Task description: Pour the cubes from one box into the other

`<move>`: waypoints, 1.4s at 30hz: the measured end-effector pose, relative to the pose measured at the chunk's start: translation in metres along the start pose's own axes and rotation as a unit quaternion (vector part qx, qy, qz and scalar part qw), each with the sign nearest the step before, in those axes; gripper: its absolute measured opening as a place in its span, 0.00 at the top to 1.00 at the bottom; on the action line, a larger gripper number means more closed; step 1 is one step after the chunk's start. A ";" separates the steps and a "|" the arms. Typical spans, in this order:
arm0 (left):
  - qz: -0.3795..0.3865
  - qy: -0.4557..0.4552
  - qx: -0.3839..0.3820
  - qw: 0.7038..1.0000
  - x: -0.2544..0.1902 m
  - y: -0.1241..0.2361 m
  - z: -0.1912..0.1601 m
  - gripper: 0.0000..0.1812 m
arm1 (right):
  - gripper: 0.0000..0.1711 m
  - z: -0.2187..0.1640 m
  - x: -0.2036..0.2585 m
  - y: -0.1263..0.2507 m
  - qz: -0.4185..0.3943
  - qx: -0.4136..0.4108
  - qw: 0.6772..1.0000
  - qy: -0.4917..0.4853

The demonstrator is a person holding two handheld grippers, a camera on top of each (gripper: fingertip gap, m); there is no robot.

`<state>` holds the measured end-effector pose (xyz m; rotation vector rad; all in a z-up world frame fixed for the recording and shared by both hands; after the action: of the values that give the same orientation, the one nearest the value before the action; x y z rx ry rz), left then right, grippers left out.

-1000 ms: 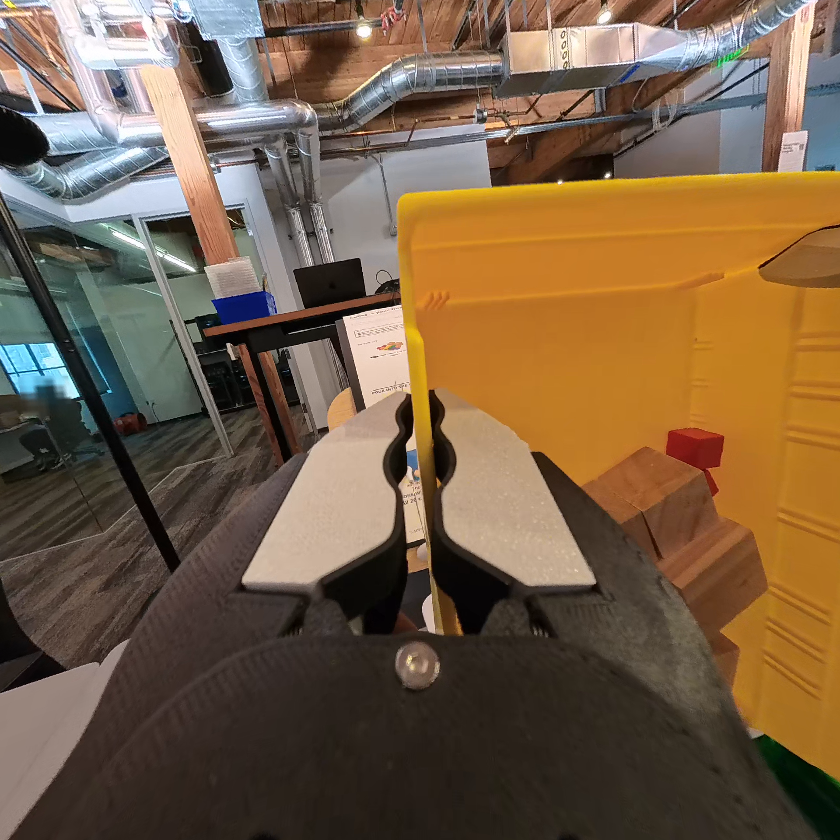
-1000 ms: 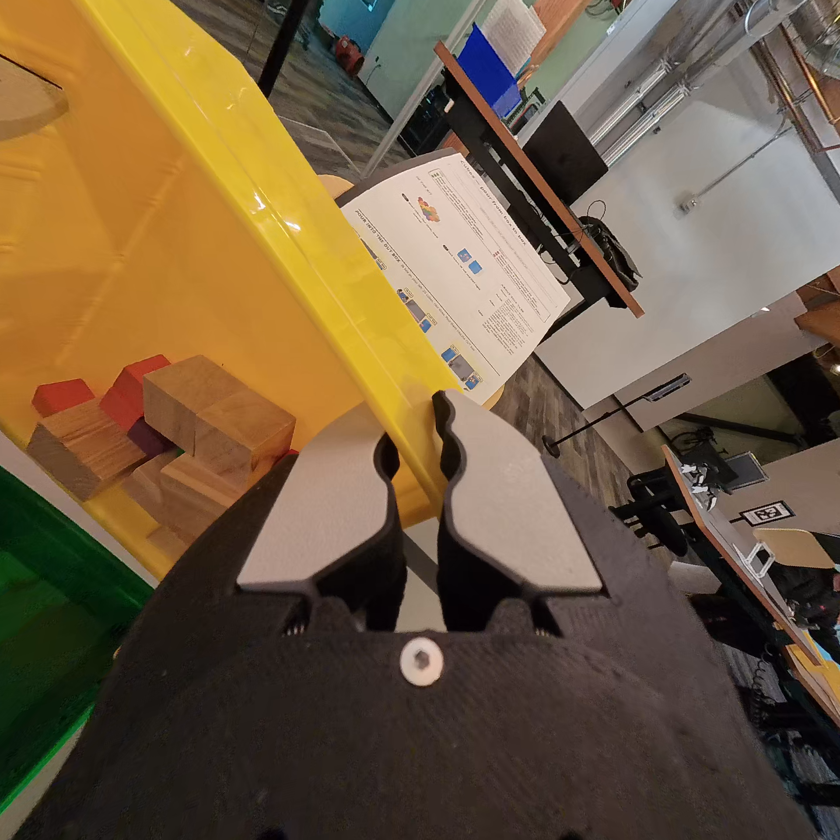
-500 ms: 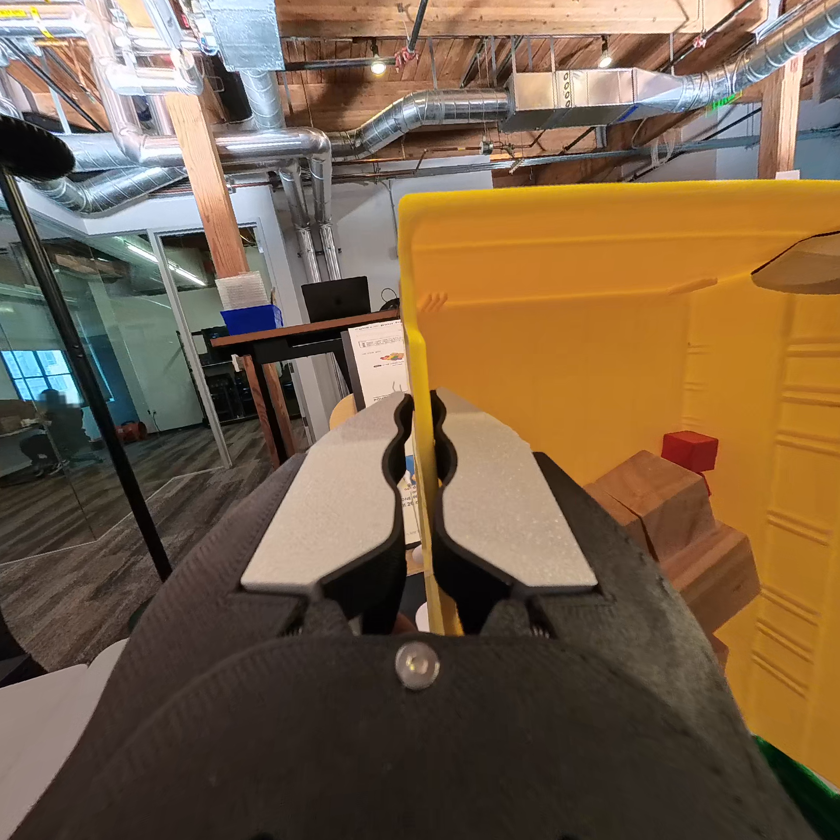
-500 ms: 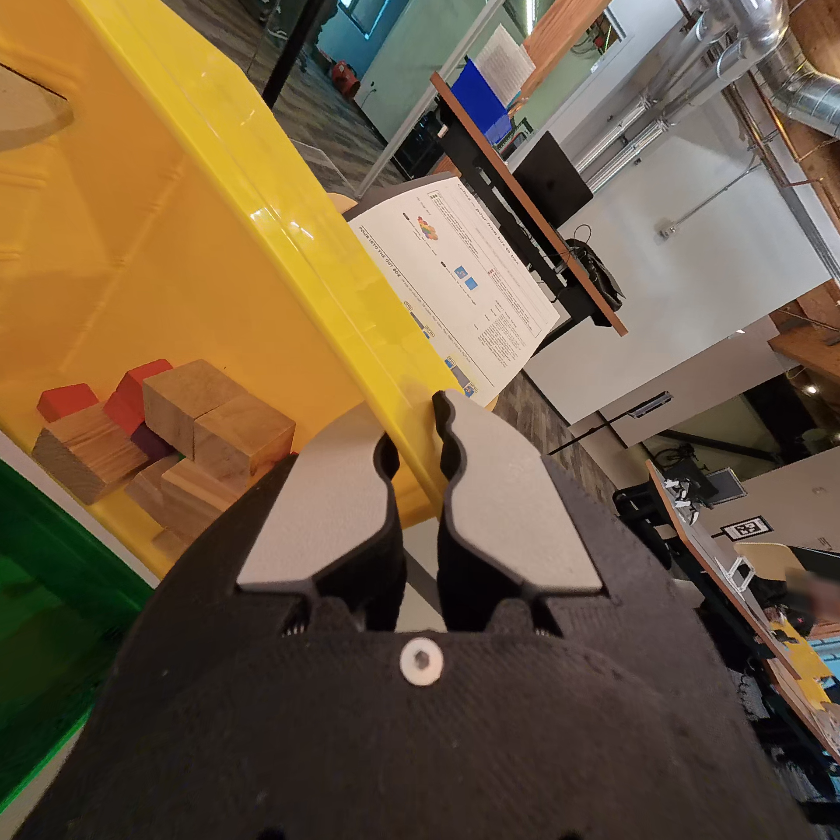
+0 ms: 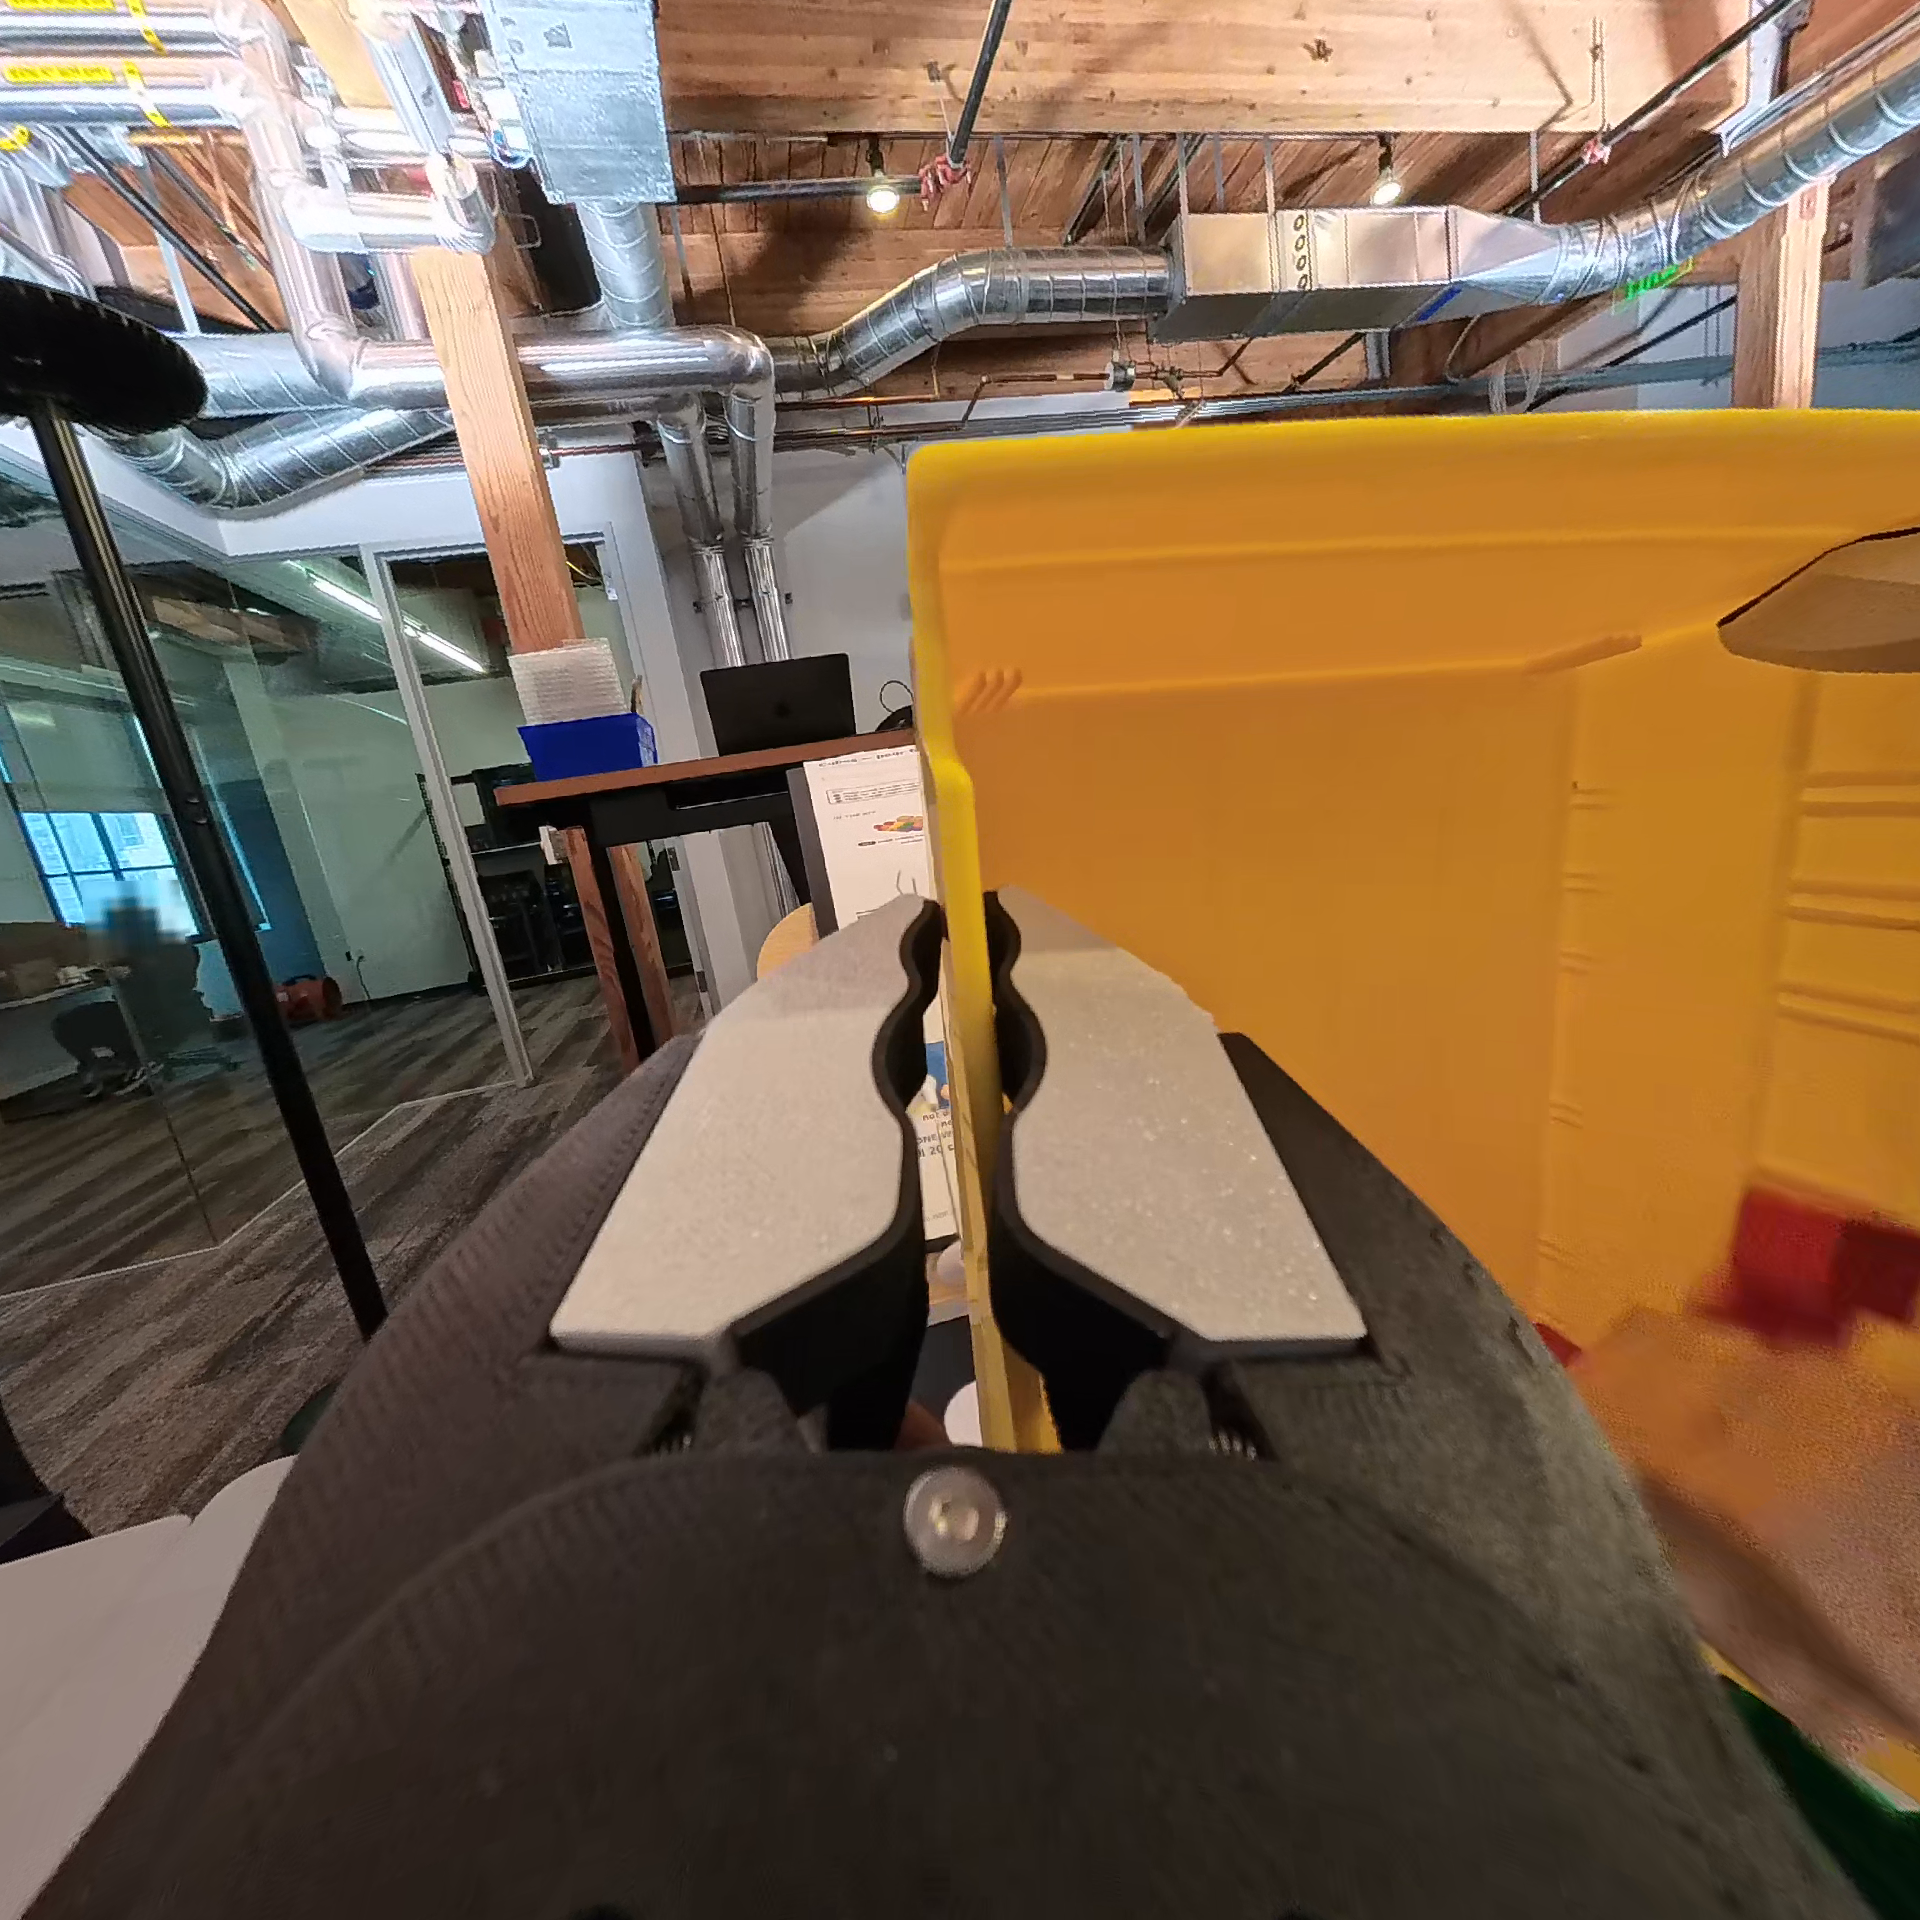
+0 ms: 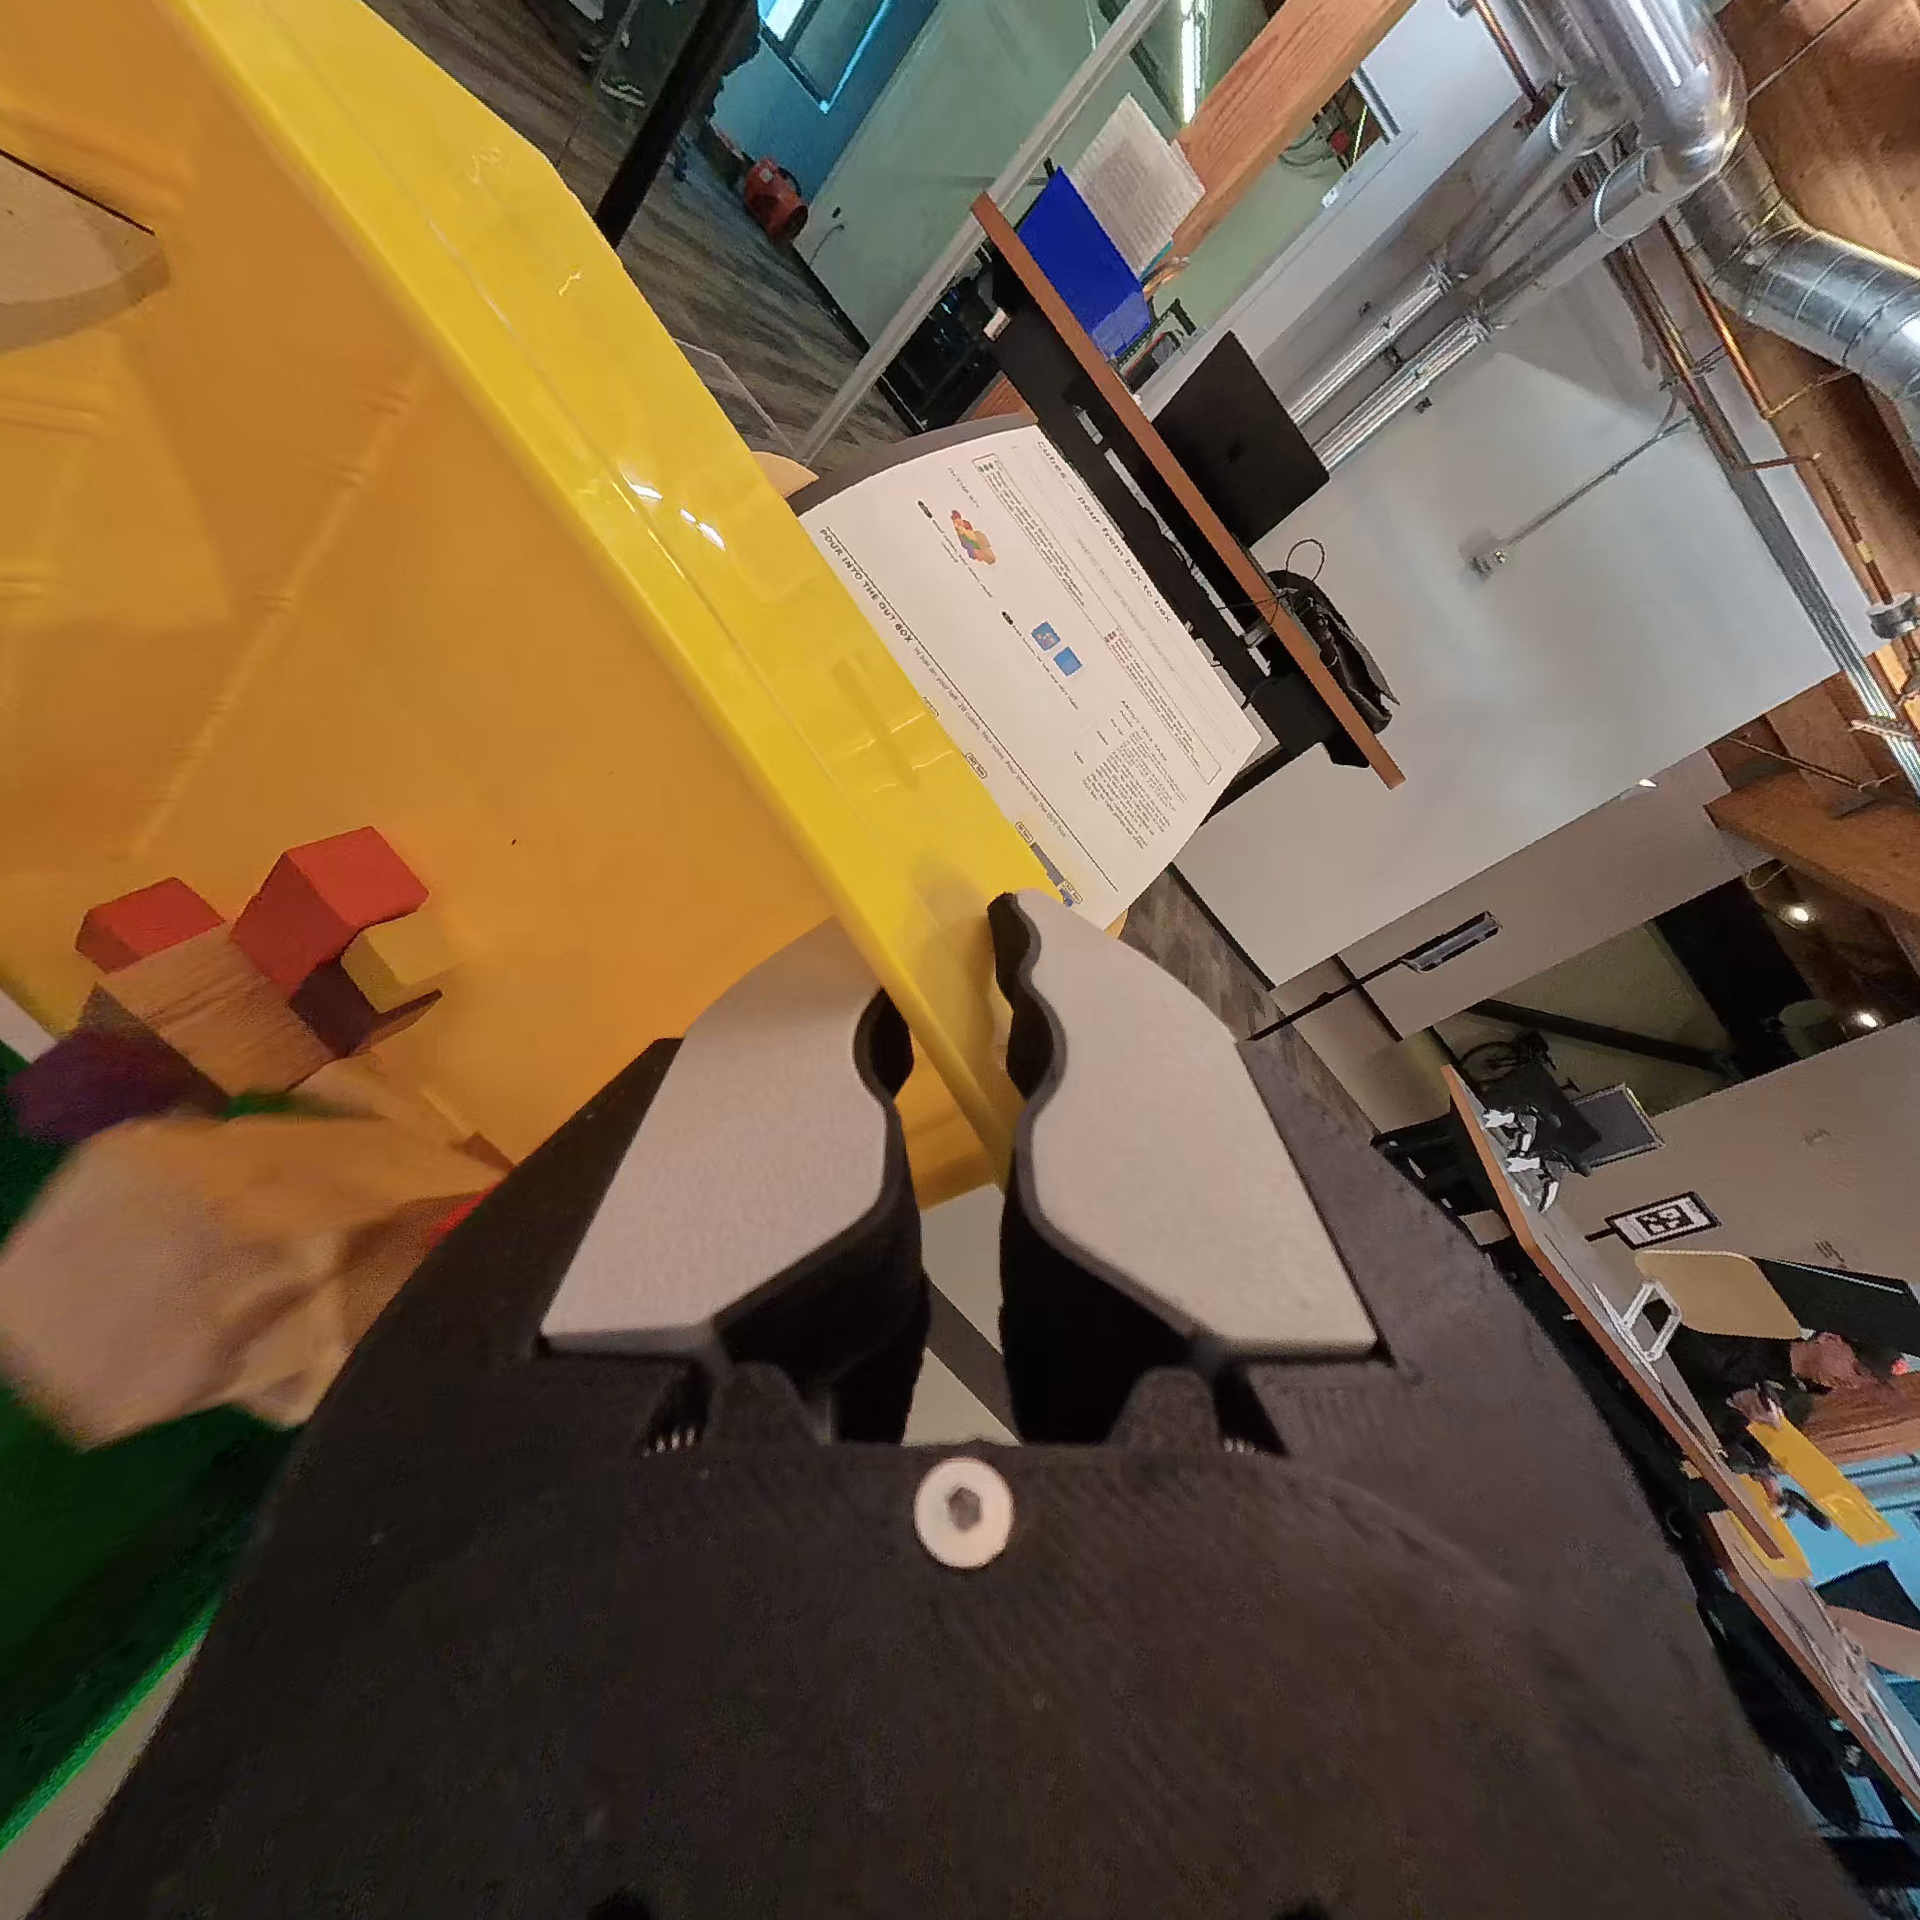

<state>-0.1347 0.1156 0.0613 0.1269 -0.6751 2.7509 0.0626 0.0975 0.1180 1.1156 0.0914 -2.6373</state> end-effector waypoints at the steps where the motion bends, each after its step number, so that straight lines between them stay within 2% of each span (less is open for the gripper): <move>1: 0.001 -0.001 -0.001 1.000 0.000 0.000 0.000 0.96 | 0.95 0.000 0.000 0.000 0.000 0.000 1.000 0.001; 19: 0.004 0.000 -0.010 1.000 -0.001 0.005 -0.002 0.96 | 0.95 0.000 0.003 0.002 -0.006 -0.006 1.000 0.009; 42: -0.001 0.018 -0.060 0.998 -0.004 0.031 0.008 0.95 | 0.95 0.012 0.017 0.035 -0.035 -0.043 0.998 0.030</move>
<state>-0.1410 0.0846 0.0539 0.0514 -0.8261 2.6951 0.0522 0.0579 0.1157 1.1845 0.2583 -2.6331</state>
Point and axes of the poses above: each gripper's, where its closed fingertips meet, y back along the fingers, z out of its top, x = y × z across the jaws, the point moved 6 cm from there along y, back along the fingers, and after that the axes turned 5 degrees about -x, right-handed, at the moved point
